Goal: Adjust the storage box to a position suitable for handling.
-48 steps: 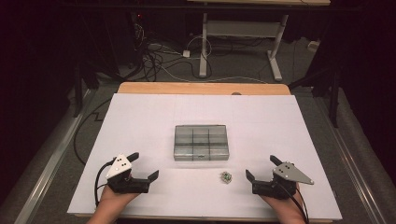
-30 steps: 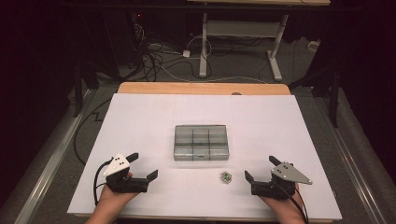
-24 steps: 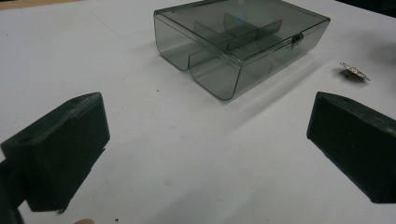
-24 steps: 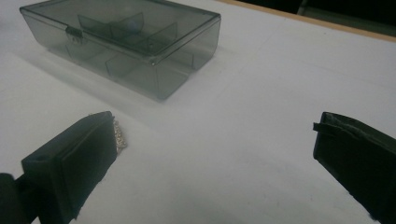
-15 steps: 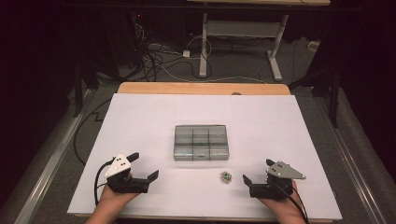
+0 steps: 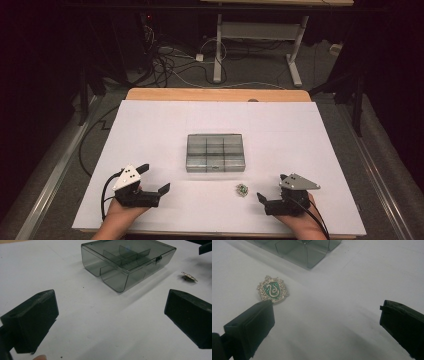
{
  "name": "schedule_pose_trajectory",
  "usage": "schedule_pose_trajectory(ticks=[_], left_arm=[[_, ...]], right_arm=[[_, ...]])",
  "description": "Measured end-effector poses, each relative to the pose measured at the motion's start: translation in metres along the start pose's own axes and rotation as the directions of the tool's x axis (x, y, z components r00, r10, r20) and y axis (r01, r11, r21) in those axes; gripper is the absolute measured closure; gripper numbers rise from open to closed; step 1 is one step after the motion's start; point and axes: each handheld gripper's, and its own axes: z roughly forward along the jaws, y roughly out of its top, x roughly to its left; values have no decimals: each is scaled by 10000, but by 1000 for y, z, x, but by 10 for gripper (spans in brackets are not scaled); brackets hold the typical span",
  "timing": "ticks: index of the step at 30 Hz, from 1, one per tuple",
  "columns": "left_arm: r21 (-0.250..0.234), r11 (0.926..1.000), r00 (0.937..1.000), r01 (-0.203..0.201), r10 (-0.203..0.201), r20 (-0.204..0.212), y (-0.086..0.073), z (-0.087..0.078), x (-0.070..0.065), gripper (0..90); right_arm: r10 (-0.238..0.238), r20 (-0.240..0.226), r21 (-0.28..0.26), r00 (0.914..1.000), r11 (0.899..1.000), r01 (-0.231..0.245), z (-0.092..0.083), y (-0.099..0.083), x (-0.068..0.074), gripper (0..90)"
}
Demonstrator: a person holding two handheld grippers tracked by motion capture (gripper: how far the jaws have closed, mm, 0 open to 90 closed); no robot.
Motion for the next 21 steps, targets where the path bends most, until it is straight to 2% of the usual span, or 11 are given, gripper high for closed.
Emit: schedule_pose_trajectory(ticks=[4, 15, 20, 21], left_arm=[[-25, 10000, 10000, 17, -17, 5, 0, 0, 0, 0], [77, 10000, 10000, 2, -2, 43, 0, 2, 1, 0], [75, 10000, 10000, 63, -63, 48, -1, 2, 2, 0], [68, 9999, 10000, 81, -82, 40, -1, 2, 2, 0]], right_arm=[[-61, -119, 197, 9999, 9998, 63, 1, 0, 1, 7], [-285, -529, 163, 9982, 9994, 294, 2, 2, 7, 24], [-409, -727, 114, 9965, 9991, 418, 1, 3, 9, 83], [-390, -775, 63, 9962, 9992, 396, 0, 4, 9, 124]])
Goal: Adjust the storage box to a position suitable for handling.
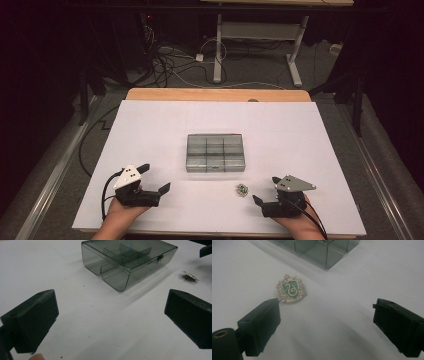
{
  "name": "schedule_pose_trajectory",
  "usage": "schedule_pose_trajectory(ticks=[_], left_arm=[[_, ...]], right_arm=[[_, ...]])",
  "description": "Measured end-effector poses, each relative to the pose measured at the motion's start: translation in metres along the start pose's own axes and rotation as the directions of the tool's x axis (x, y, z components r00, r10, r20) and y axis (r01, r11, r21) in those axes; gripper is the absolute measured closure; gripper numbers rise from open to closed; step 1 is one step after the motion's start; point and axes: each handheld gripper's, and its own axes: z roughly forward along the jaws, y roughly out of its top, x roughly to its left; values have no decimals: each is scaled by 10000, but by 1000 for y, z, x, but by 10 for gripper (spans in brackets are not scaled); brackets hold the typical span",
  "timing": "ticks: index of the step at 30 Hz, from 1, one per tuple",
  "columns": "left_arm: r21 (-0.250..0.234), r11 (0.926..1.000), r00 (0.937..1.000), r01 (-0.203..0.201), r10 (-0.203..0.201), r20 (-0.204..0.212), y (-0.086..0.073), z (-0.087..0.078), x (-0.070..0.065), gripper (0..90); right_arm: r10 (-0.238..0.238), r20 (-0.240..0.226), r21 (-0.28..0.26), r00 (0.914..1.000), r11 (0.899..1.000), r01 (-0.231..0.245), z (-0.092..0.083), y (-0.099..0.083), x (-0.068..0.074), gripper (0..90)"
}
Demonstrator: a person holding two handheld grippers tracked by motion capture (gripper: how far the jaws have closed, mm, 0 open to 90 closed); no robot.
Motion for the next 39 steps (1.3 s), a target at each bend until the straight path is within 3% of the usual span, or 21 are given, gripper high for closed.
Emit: schedule_pose_trajectory(ticks=[4, 5, 6, 7, 9, 16, 21, 27, 32, 39], left_arm=[[9, 10000, 10000, 0, 0, -18, -1, 0, 0, 0], [-2, 10000, 10000, -3, 3, -29, -1, 0, 0, 0], [-39, 10000, 10000, 14, -14, 24, -1, 0, 0, 0], [-137, 9999, 9997, -17, 20, 229, -1, 1, 1, 0], [-29, 10000, 9993, -14, 15, 363, -1, 2, 1, 0], [122, 9998, 9994, -151, 147, 322, -1, -1, -1, 0], [90, 9998, 9991, -171, 167, 398, 0, -7, -1, 8], [75, 9998, 9995, -204, 203, 225, -4, -9, 0, 7], [45, 9999, 9999, -119, 119, 82, -5, -10, 1, 5], [139, 9998, 9997, -114, 110, 222, -5, -8, 1, 3]], right_arm=[[15, -36, -125, 10000, 9999, -15, -2, 1, 0, 202], [43, -55, -154, 10000, 9999, -44, -3, 1, 1, 250], [19, -130, -315, 9999, 9995, -23, -4, 2, 1, 365], [19, -130, -315, 9999, 9995, -23, -4, 2, 1, 365], [-22, -164, -404, 9999, 9992, 16, -4, 4, 2, 495], [-190, -257, -197, 9995, 9996, 185, 7, 13, 2, 900], [-306, -449, 195, 9985, 9993, 315, 26, 24, 8, 900], [-308, -250, 847, 9992, 9959, 329, 46, 30, 9, 900], [-260, -379, 936, 9989, 9952, 295, 47, 29, 9, 900], [-521, -581, 958, 9969, 9937, 575, 41, 25, 12, 900]])
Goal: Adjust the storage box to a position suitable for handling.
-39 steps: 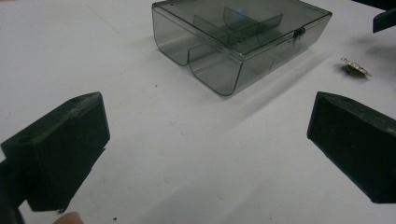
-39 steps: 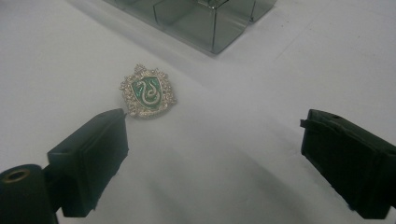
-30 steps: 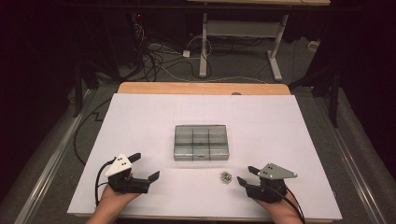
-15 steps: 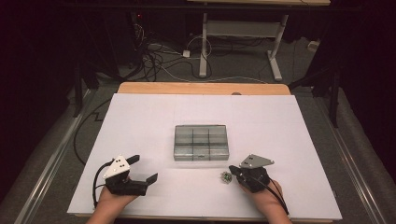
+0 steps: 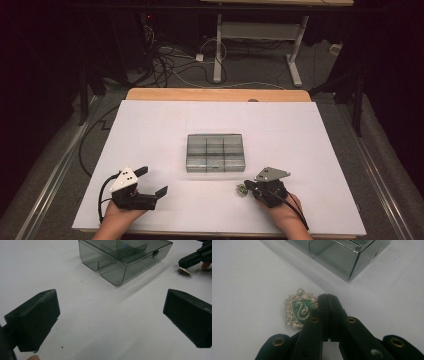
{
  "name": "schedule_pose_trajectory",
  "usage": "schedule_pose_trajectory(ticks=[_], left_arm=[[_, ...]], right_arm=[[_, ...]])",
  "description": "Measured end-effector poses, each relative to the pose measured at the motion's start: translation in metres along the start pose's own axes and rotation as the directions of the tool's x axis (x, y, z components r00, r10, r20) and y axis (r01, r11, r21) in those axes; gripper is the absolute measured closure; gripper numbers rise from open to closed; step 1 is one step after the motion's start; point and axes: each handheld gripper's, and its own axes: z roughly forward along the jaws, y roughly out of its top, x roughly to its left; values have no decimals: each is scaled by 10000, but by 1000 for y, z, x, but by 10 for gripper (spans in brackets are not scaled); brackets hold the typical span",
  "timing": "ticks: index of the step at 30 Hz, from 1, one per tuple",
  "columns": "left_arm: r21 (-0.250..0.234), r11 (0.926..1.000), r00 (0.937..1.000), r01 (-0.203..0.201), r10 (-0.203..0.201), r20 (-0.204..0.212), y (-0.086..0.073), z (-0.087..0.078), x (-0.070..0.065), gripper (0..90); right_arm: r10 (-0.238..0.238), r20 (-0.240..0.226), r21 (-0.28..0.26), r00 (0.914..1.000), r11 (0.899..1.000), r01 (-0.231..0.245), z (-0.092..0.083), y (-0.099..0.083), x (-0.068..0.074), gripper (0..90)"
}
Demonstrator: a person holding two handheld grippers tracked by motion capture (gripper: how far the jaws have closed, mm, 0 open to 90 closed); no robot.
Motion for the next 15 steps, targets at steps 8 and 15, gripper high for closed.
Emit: schedule_pose_trajectory(ticks=[8, 15], left_arm=[[-34, 10000, 10000, -22, 22, 49, 1, 1, 0, 2], [-51, 10000, 10000, 20, -20, 75, 2, 1, 0, 3]], right_arm=[[358, -96, -709, 9993, 9968, -364, -14, 1, 6, 772], [87, -506, -513, 9987, 9986, -113, -4, 3, 19, 422]])
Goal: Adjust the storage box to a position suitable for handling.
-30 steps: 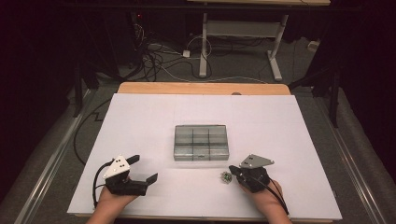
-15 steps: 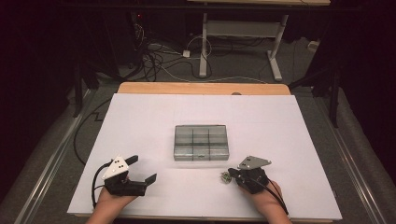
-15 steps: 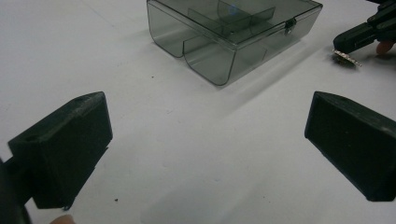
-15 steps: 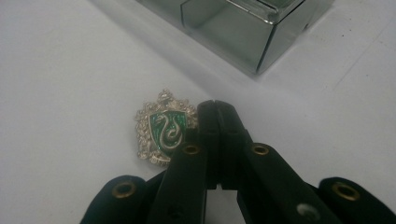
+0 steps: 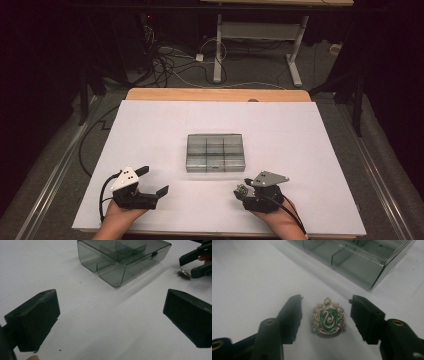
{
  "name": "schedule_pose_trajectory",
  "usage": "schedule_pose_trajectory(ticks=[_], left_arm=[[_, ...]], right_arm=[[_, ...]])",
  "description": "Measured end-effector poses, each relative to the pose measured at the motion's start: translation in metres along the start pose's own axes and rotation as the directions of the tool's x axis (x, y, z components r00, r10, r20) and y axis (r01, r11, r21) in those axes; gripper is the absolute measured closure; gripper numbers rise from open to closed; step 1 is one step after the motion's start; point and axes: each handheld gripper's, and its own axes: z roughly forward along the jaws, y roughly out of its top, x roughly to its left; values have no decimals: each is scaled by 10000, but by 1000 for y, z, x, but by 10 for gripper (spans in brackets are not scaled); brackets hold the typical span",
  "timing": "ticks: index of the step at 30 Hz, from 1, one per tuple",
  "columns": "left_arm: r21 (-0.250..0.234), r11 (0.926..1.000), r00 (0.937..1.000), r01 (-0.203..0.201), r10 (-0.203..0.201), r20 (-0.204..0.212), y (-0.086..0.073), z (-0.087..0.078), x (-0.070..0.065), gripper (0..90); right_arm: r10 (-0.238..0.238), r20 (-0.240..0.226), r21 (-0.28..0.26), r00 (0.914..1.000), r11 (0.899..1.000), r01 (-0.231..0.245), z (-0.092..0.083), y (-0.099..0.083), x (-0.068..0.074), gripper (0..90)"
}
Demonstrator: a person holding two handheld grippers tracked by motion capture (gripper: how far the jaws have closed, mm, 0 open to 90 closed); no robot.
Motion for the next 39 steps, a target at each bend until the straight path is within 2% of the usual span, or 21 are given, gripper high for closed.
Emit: schedule_pose_trajectory(ticks=[4, 5, 6, 7, 14, 16, 26, 30, 33, 34, 39], left_arm=[[-12, 10000, 10000, 18, -18, 6, 0, 0, 0, 3], [-6, 10000, 10000, 21, -21, 8, 0, 0, 0, 3], [-6, 10000, 10000, 23, -23, 9, 0, 0, 1, 3], [-15, 10000, 10000, 30, -30, 8, 0, 0, 1, 3], [-11, 10000, 10000, 9, -9, 3, 0, 0, 0, 2], [-15, 10000, 10000, 14, -14, 9, 0, 0, 0, 3], [-22, 10000, 10000, 32, -32, 25, 0, -1, 0, 3], [-32, 10000, 10000, 58, -58, 40, -1, -1, 1, 3], [-34, 10000, 10000, 65, -65, 45, -1, -2, 1, 3], [-45, 10000, 10000, 69, -69, 45, -1, -2, 2, 3], [-128, 9999, 9999, 106, -106, 42, 0, -4, 2, 3]], right_arm=[[-173, 229, 299, 9996, 9994, 167, 7, 0, 0, 414], [-291, 157, 404, 9995, 9988, 284, 9, 0, 0, 459], [-291, 157, 404, 9995, 9988, 284, 9, 0, 0, 459], [-514, 108, 515, 9986, 9974, 508, 10, 0, 2, 491], [-372, 18, 483, 9993, 9981, 371, 11, 0, 0, 538], [-295, 80, 517, 9995, 9982, 290, 10, 0, -2, 579], [-436, 104, 535, 9990, 9976, 430, 10, 1, -1, 591], [-335, 166, 289, 9993, 9990, 330, 2, 2, -1, 591], [-119, 304, 64, 9995, 9999, 117, -13, -3, -5, 591], [-119, 304, 64, 9995, 9999, 117, -13, -3, -5, 591], [62, 663, 99, 9978, 9999, -68, -37, -18, -12, 591]])
